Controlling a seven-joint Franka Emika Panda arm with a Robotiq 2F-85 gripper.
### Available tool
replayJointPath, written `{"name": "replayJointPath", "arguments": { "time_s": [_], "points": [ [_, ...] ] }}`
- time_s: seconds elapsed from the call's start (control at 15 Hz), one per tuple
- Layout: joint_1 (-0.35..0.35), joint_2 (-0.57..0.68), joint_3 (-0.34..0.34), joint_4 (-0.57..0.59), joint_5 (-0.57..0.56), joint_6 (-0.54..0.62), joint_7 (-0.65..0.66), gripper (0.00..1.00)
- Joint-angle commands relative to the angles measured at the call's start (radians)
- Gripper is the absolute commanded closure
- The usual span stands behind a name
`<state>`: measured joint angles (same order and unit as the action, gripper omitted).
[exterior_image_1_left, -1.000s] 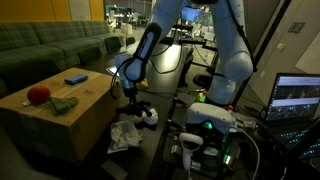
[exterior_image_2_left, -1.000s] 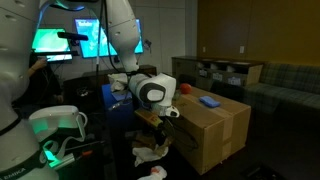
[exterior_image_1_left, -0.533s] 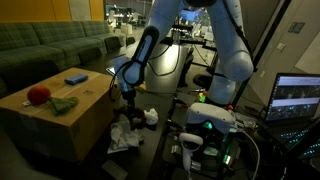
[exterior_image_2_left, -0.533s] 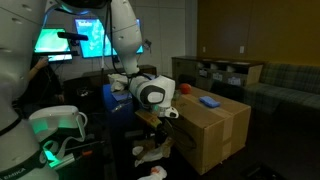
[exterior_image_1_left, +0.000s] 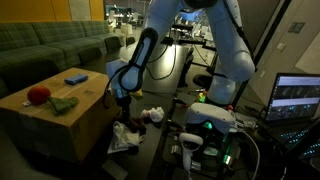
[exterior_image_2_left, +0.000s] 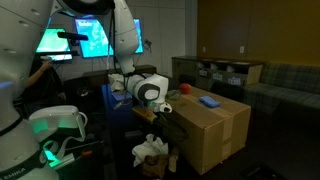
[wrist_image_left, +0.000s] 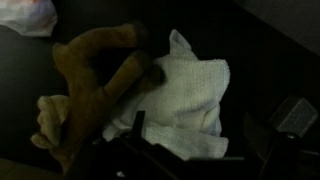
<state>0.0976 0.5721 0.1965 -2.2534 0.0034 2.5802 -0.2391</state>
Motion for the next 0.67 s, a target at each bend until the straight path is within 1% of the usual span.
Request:
{"name": "replayJointPath", "arguments": {
  "time_s": [0.0, 0.13, 0.2, 0.4, 0.6],
  "points": [
    [0.026, 0.056, 0.035, 0.048, 0.004, 0.032, 0.016, 0.0],
    [0.057, 0.083, 0.044, 0.07, -0.005, 0.048, 0.035, 0.0],
    [0.082, 0.101, 0.034, 0.08, -0.015, 0.067, 0.061, 0.0],
    [0.126, 0.147, 0.022, 0.103, -0.023, 0.116, 0.105, 0.0],
    [0.176, 0.196, -0.019, 0.114, -0.037, 0.203, 0.169, 0.0]
  ]
}}
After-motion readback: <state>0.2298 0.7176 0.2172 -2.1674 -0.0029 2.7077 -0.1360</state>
